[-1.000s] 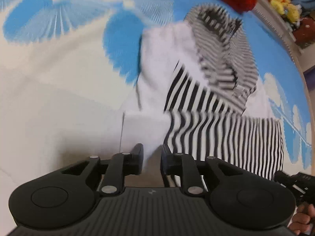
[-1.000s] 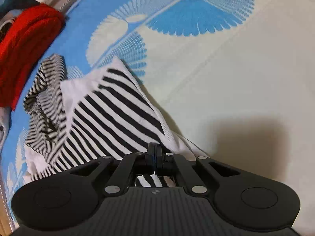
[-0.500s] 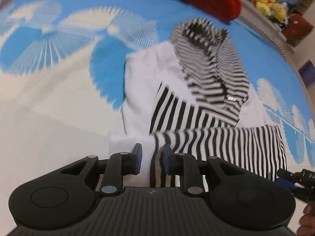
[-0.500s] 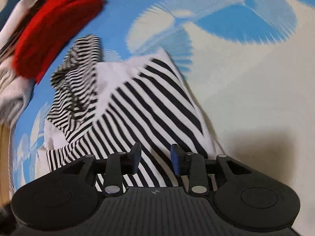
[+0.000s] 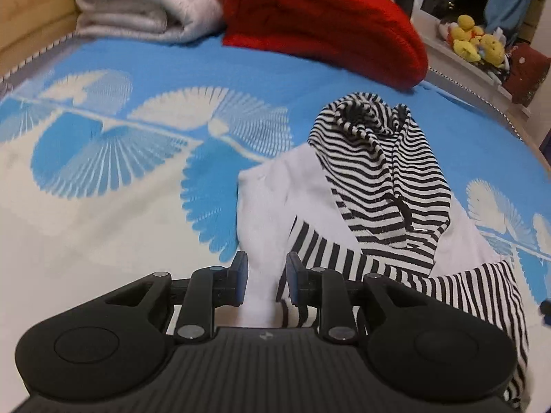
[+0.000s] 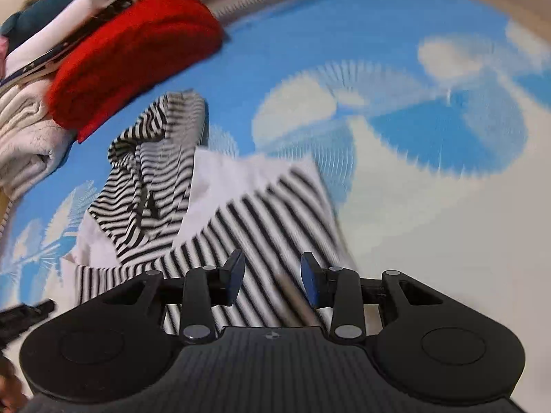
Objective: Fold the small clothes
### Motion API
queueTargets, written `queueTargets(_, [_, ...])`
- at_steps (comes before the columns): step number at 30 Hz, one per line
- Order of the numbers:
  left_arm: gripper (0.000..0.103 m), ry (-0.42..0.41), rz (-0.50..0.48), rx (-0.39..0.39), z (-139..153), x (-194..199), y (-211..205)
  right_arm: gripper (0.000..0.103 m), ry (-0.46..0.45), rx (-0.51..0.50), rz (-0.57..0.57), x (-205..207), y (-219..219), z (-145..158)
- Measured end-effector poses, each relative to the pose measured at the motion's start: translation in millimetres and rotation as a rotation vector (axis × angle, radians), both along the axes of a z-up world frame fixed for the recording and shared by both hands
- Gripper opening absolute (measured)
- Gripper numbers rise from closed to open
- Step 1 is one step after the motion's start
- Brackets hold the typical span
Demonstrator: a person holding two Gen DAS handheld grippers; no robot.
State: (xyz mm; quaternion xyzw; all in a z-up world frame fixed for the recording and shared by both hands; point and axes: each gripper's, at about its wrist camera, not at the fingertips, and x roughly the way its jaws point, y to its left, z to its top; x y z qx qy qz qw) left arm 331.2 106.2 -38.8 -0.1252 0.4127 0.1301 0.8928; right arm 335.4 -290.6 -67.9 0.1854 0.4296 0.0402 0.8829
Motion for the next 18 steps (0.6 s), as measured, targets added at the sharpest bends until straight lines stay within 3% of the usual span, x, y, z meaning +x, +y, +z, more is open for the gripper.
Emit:
queueTargets(4, [0.033, -0.006, -0.003, -0.025, 1, 3, 1, 0.038, -0.041, -0.067, 0.006, -1, -6, 8])
queueTargets(14, [0.033, 0.004, -0.017, -0.037, 3, -3, -8, 0.038, -0.047, -0.175, -0.026, -10, -24, 21])
queueTargets(18, [0.033, 0.031, -0.022, 0.008, 0, -4, -15, 0.038, -0.050, -0.187, -0.014, -17, -29, 24])
